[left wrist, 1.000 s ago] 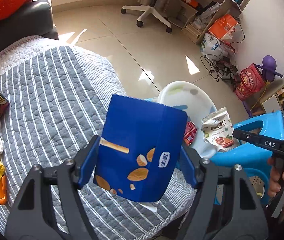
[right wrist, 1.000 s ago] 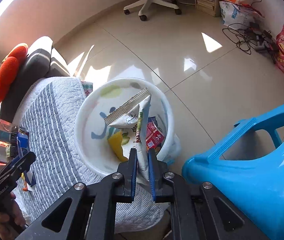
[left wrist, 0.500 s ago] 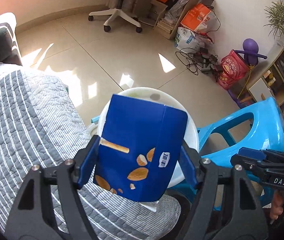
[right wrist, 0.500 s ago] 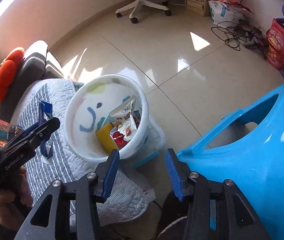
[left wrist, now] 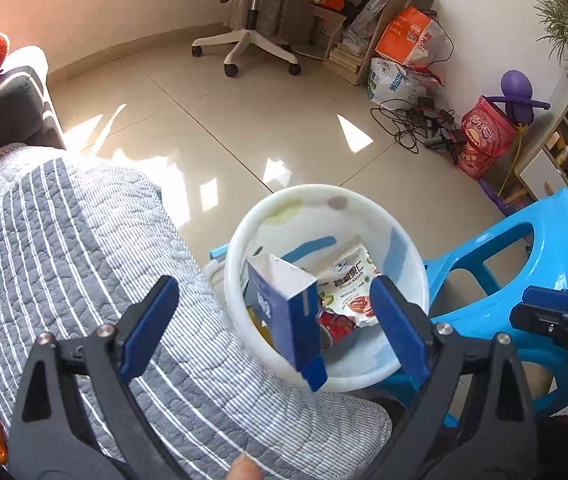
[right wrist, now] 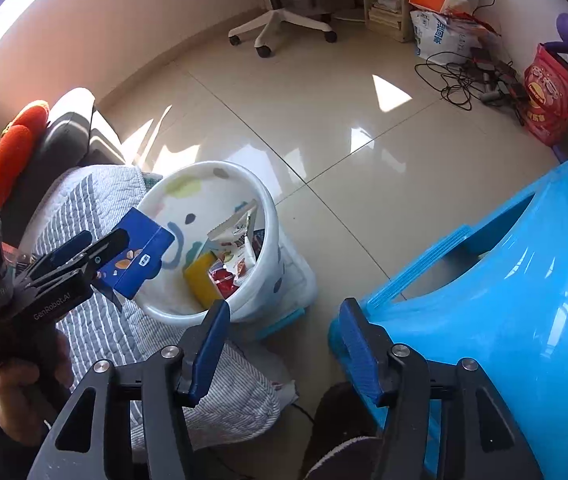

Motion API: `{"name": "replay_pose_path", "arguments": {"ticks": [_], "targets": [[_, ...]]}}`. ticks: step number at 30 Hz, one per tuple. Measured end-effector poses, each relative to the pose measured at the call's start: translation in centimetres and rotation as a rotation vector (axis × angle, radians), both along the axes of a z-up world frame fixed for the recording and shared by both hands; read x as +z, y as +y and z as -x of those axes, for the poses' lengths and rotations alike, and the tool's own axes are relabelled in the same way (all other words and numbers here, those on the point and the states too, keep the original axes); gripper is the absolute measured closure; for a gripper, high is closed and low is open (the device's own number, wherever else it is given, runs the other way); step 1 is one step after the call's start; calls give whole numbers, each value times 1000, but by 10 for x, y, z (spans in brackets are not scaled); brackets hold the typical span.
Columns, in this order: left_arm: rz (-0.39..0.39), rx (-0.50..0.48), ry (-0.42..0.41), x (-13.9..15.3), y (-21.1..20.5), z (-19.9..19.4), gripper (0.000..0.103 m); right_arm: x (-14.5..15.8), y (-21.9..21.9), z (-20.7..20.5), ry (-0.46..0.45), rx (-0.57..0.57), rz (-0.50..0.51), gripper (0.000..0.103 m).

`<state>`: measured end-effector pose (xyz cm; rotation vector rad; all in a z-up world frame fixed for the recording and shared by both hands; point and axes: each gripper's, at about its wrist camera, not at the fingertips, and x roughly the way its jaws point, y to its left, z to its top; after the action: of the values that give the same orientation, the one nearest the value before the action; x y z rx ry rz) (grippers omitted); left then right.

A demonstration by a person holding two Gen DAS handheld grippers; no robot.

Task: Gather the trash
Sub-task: 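Lower the blue box into the white bucket and open the left gripper, then grasp the crumpled tissue with left gripper while right grasps the orange carrot-shaped snack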

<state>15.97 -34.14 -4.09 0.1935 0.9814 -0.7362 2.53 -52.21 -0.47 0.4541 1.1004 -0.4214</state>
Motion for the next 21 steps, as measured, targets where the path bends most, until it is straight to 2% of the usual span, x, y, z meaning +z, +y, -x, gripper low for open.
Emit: {"name": "replay_pose_path", "arguments": {"ticks": [5, 10, 21], "targets": [[-62, 62, -19, 4, 32, 2, 2, 1, 12, -6, 4, 24, 14, 39], [-89, 118, -9, 11, 77, 9, 1, 5, 32, -16, 4, 68, 40, 31], [-159, 260, -33, 29, 195, 21, 1, 8, 110, -47, 6, 221, 76, 25]]}}
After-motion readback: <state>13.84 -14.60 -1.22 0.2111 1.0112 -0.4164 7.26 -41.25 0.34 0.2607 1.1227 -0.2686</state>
